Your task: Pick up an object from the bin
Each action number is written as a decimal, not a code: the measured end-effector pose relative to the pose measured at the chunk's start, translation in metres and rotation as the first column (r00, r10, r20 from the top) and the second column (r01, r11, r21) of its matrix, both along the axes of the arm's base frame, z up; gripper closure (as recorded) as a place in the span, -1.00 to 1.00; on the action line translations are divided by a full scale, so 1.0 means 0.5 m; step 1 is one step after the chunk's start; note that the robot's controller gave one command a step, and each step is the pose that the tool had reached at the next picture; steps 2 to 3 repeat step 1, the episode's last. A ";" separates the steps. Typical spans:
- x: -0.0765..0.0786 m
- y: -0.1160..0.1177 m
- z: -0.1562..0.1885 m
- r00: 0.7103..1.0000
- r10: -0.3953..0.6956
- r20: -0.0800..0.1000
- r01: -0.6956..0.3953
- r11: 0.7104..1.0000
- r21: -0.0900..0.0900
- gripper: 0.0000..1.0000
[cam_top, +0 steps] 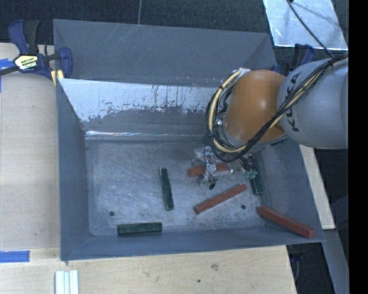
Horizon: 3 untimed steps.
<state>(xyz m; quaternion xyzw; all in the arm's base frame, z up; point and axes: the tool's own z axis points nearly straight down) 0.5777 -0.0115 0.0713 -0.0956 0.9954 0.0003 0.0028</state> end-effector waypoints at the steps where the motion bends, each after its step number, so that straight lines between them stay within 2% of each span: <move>1: -0.007 0.078 0.286 1.000 0.014 0.007 -0.014 1.000 0.000 1.00; 3: -0.007 0.078 0.286 1.000 0.014 0.007 -0.014 1.000 0.000 1.00</move>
Offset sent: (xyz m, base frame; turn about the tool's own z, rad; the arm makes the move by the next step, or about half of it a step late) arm -0.0059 0.0382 0.1373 -0.0115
